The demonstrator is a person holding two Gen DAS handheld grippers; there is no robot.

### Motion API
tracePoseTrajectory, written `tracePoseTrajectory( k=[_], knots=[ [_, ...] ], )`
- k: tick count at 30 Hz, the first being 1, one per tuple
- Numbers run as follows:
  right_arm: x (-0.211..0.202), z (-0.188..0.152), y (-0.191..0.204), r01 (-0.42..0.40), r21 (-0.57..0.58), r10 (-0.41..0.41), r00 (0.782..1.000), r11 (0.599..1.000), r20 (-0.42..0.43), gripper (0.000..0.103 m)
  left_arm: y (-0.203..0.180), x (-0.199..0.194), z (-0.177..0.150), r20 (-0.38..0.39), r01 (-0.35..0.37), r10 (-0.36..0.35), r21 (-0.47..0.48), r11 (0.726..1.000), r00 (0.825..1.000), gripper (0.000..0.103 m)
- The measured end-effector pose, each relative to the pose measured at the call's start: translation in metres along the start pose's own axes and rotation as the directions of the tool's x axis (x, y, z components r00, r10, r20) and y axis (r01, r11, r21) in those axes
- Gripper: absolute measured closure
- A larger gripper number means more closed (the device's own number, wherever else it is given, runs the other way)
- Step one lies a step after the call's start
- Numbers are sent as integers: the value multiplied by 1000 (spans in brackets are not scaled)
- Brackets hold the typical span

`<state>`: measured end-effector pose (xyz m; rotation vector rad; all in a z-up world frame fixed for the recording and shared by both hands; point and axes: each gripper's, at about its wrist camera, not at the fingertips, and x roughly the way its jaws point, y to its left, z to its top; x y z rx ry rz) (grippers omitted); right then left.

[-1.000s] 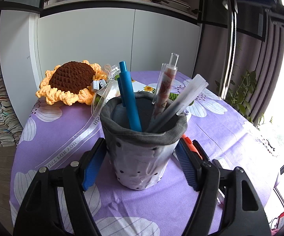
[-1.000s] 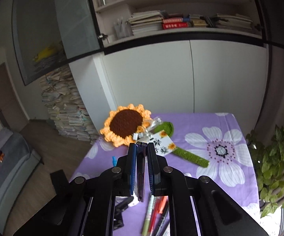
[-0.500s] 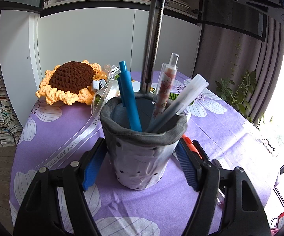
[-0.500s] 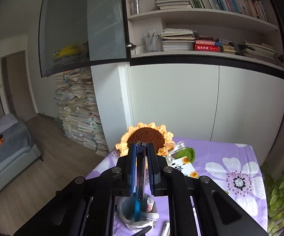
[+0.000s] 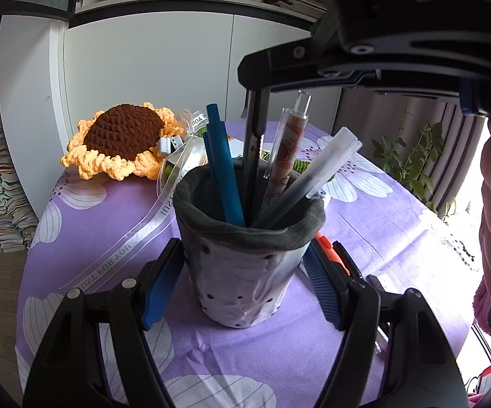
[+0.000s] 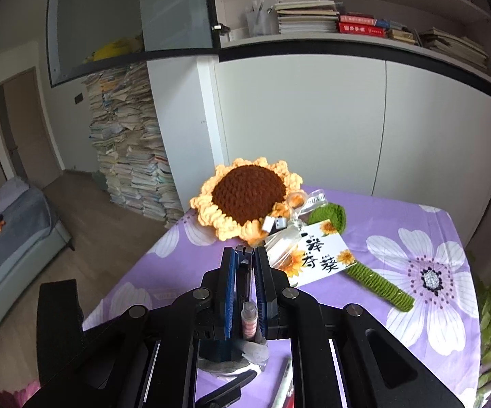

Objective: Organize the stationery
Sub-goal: 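Lower the black pen into the pen holder with the right tool, then move the right tool back to the pile and grasp the black marker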

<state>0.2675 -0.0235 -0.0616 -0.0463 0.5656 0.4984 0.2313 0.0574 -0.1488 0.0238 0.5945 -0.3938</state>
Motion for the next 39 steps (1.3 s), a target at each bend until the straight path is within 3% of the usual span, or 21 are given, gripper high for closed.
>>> tracePoseTrajectory(
  k=[12,15,17,20,22,25,27,30,39],
  knots=[
    [-7,2,-10,-28,61,33,995,998,-90,91,-1,2,0,-1,0,0,-1,1000,1000,32],
    [-52,19,-17,-18,75,16,999,997,28,91,-1,2,-1,-1,-1,1,-1,1000,1000,32],
    [-76,25,-19,38,66,-43,996,997,83,91,-1,2,0,-1,-1,1,-1,1000,1000,32],
    [-74,18,-28,96,67,-95,995,993,-3,91,-1,1,0,1,-3,3,0,1000,1000,32],
    [-53,-2,-40,124,91,-113,987,988,-118,91,-1,1,0,0,-2,2,-1,1000,1000,32],
    [-14,-45,-65,163,166,-106,946,973,-306,91,-1,1,0,0,-2,2,0,1000,1000,32],
    [0,-70,-78,155,231,-59,926,960,-374,91,-2,1,0,0,-2,2,-1,1000,1000,32],
    [7,-91,-84,167,244,-51,906,955,-421,91,-1,1,0,0,-2,2,0,1000,1000,32],
    [22,-108,-71,154,196,-37,867,969,-497,91,-1,1,0,0,-2,2,-1,1000,1000,31]
  ],
)
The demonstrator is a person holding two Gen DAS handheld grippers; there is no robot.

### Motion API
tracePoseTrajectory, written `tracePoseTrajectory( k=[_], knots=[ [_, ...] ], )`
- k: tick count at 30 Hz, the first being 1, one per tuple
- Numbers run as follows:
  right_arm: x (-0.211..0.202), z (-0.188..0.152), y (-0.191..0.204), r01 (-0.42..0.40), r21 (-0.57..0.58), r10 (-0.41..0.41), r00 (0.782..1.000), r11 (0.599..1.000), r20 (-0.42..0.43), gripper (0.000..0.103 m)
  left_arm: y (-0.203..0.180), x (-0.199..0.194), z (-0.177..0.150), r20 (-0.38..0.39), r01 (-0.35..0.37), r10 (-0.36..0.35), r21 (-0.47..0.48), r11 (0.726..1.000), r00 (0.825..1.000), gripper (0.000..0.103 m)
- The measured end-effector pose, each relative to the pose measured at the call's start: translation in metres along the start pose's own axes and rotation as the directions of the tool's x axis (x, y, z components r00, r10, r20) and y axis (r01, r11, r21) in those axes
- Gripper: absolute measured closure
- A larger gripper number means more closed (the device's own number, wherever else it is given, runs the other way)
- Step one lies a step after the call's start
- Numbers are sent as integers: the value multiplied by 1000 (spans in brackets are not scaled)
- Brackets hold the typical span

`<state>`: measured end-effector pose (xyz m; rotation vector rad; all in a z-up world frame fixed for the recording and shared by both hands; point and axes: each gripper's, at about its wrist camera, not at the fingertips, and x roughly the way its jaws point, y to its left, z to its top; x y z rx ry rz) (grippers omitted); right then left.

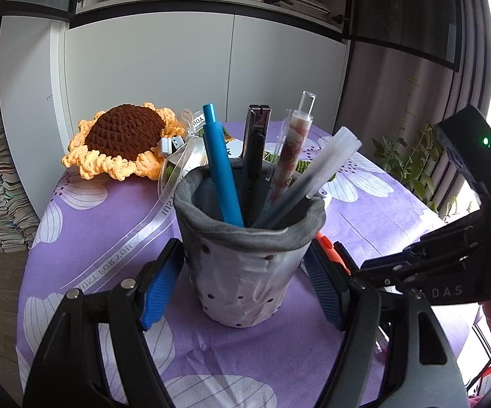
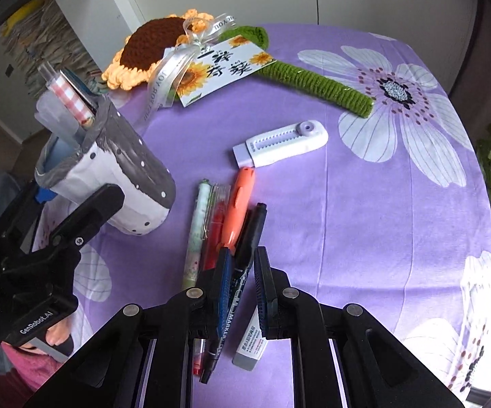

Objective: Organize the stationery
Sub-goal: 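Move the right tool back to the pile and grasp the black marker, then lift the black marker and drop it into the held pen holder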

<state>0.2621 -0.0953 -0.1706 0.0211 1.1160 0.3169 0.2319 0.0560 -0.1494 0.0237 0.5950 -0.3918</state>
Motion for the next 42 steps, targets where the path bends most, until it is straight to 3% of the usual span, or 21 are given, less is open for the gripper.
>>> tracePoseTrajectory(
  k=[5,11,19,33,42],
  knots=[
    [8,-9,8,46,-75,-47,999,996,-12,90,0,-1,0,0,1,-1,0,1000,1000,31],
    [4,-14,-6,110,-73,-112,994,991,-21,90,0,-2,0,1,0,0,0,1000,1000,31],
    [1,-8,-31,66,-4,-66,997,998,-26,90,0,-3,0,1,0,0,0,1000,1000,31],
    [15,25,-23,69,11,-69,997,998,-47,89,0,-3,0,1,0,0,0,1000,1000,30],
    [26,42,-14,142,-48,-144,989,989,-40,89,0,-3,0,-1,1,-1,-1,1000,1000,30]
  ],
)
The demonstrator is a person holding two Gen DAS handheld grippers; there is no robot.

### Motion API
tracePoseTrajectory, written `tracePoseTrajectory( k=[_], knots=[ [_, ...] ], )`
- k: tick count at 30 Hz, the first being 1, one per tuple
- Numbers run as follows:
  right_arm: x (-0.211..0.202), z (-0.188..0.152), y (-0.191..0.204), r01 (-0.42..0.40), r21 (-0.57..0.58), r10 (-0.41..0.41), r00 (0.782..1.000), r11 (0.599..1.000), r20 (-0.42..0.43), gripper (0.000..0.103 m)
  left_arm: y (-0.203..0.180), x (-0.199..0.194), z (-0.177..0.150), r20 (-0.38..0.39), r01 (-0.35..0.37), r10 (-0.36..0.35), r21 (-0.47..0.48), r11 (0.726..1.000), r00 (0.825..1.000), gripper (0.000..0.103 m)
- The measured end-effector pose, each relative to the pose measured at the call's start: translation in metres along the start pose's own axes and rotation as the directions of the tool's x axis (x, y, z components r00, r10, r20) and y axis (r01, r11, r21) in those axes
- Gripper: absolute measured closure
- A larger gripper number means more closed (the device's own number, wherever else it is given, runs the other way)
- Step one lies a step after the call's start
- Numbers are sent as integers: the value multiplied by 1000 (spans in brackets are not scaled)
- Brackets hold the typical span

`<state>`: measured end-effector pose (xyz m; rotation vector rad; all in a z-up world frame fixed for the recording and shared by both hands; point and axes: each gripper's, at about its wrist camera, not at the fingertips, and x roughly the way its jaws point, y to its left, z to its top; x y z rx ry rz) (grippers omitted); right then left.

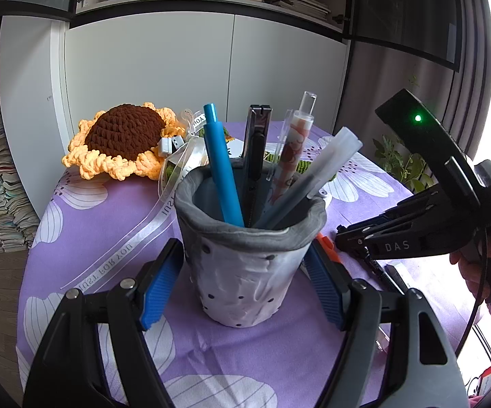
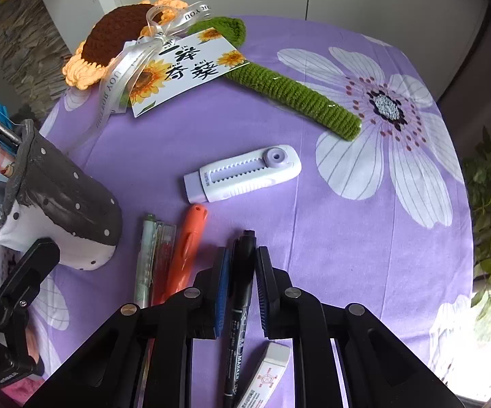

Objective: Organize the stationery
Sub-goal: 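Lift the black marker and drop it into the held pen holder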

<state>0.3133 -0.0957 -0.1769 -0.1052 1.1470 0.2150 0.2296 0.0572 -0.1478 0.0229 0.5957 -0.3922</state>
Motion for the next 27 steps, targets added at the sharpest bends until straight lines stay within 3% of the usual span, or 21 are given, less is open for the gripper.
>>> tracePoseTrajectory(
  k=[3,5,10,15,21,27],
  knots=[
    [0,-1,6,20,-25,-20,1000,999,14,89,0,0,0,0,0,0,0,1000,1000,30],
    [-3,-3,4,-14,-3,14,1000,1000,18,89,0,-1,0,-1,1,-1,-1,1000,1000,30],
    [-38,-10,-4,-77,35,72,991,996,111,89,-1,-2,-1,-1,0,0,0,1000,1000,30],
    [-88,-18,-2,-117,29,107,966,993,234,89,0,-1,-1,-2,1,-1,-1,1000,1000,30],
    [-152,-25,16,-151,-33,152,902,988,404,89,0,-1,0,-2,1,-1,-1,1000,1000,30],
    [-211,-19,41,-202,-134,243,799,970,550,89,0,-1,-1,-2,1,-1,-1,1000,1000,30]
  ],
)
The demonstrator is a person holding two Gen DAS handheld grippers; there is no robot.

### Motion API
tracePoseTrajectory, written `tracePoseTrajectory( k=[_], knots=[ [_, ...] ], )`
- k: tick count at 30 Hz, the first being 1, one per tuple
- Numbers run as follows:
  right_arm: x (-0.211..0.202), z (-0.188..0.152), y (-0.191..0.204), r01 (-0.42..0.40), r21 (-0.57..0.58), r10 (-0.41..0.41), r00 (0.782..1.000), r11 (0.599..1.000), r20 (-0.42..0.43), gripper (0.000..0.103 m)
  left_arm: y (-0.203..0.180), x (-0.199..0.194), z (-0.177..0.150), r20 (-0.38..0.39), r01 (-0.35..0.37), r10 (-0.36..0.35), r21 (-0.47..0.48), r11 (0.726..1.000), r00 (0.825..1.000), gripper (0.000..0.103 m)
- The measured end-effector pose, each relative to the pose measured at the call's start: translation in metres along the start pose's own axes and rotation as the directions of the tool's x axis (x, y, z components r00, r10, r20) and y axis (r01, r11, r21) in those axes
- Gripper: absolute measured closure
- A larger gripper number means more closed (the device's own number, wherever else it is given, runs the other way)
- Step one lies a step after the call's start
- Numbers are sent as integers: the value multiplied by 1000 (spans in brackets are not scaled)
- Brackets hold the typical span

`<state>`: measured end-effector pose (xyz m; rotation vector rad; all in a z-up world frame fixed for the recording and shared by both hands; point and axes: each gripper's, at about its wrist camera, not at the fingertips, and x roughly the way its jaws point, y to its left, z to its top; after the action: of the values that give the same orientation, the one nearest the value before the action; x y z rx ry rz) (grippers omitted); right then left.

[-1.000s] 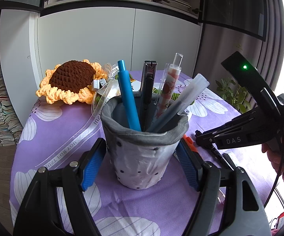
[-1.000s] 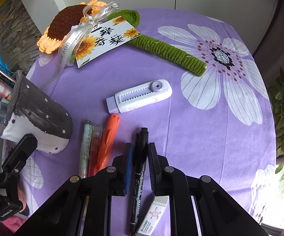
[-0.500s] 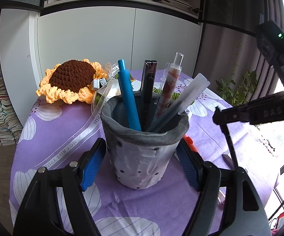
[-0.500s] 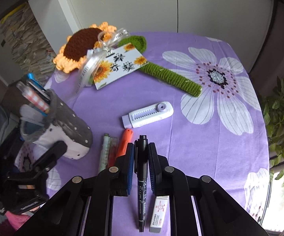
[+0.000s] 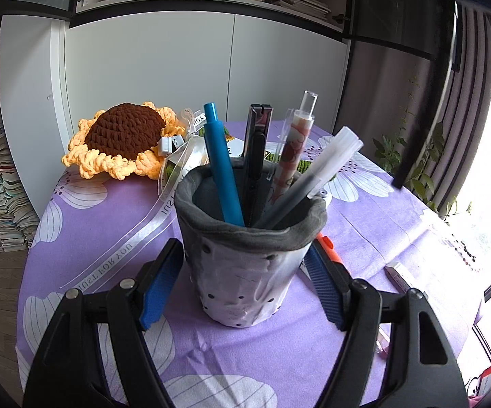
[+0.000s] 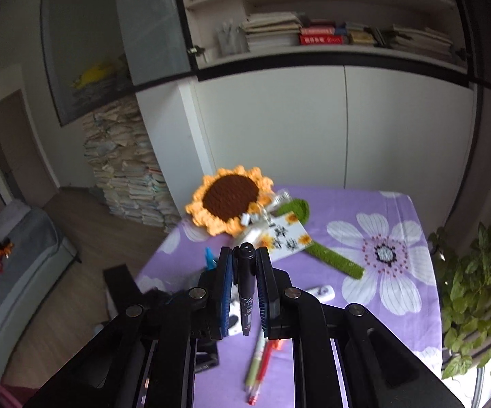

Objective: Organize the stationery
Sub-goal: 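Lift the black marker and drop it into the held pen holder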

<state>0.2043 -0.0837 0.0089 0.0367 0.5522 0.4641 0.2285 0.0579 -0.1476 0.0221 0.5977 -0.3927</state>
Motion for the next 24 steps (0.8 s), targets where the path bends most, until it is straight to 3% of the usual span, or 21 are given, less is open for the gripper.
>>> tracePoseTrajectory(
  k=[4,8,15,24],
  knots=[
    [0,15,21,-46,-40,49,996,998,68,89,1,1,0,1,0,0,1,1000,1000,30],
    [31,12,31,-69,-58,72,996,996,51,89,0,1,0,1,0,0,1,1000,1000,30],
    [74,-14,43,25,-163,-17,999,986,47,89,0,1,0,0,0,0,0,1000,1000,30],
    [93,-26,25,-49,-96,43,997,994,-57,89,-1,1,1,-5,1,-1,-2,1000,1000,30]
  ],
)
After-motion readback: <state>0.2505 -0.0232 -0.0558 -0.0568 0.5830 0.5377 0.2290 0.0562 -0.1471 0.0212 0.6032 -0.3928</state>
